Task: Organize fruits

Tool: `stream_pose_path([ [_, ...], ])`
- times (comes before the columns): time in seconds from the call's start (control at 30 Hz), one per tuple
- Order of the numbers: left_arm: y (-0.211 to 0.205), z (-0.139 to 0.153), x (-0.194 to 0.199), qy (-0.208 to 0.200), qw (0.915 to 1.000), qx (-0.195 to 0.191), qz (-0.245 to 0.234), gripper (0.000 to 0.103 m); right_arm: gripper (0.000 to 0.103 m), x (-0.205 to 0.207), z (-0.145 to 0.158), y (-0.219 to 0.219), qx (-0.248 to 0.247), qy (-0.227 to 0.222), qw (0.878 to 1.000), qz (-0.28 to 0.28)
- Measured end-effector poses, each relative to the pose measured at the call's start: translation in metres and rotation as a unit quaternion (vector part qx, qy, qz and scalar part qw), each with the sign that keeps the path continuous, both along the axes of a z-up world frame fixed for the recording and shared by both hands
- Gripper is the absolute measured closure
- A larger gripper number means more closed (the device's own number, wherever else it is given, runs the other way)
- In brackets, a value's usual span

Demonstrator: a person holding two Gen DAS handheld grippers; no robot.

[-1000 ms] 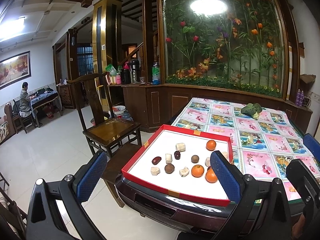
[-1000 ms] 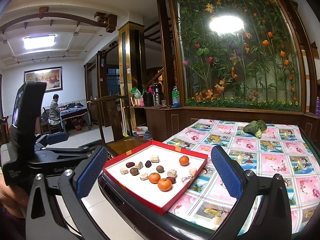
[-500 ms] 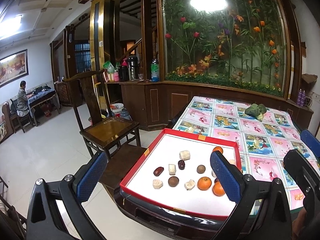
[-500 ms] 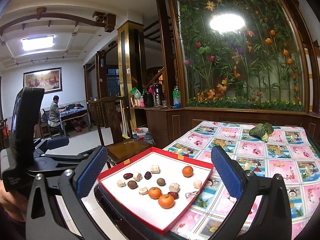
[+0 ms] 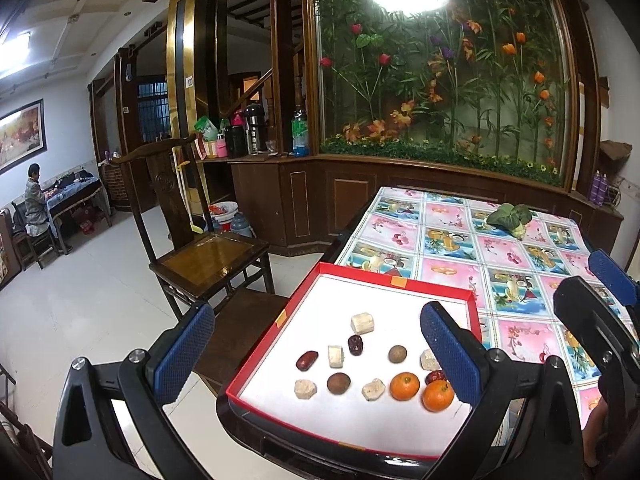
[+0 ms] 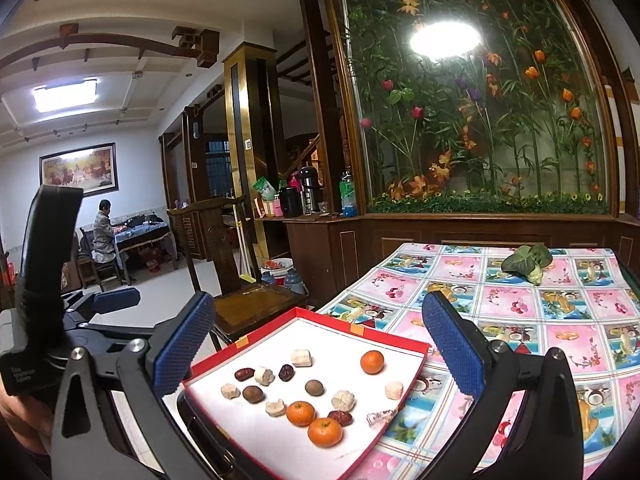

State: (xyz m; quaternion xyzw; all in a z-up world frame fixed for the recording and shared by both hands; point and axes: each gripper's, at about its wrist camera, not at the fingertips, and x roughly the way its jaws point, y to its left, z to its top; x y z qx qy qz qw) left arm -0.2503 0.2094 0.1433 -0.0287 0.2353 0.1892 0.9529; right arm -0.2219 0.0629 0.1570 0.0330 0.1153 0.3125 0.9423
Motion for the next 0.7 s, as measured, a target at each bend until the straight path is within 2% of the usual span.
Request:
stream_pose_path([
  [0.47, 0.002, 0.004, 0.021, 0.007, 0.9999, 0.003, 0.009, 0.000, 0.000, 0.028, -0.005, -0.001, 0.020, 0.033, 0.999, 0.014],
  [0.7, 0.005, 0.004, 0.030, 0.005, 0.9999, -0.008, 0.013, 0.000, 0.000, 0.036, -0.002, 0.003, 0.019, 0.022, 0.999, 0.021],
])
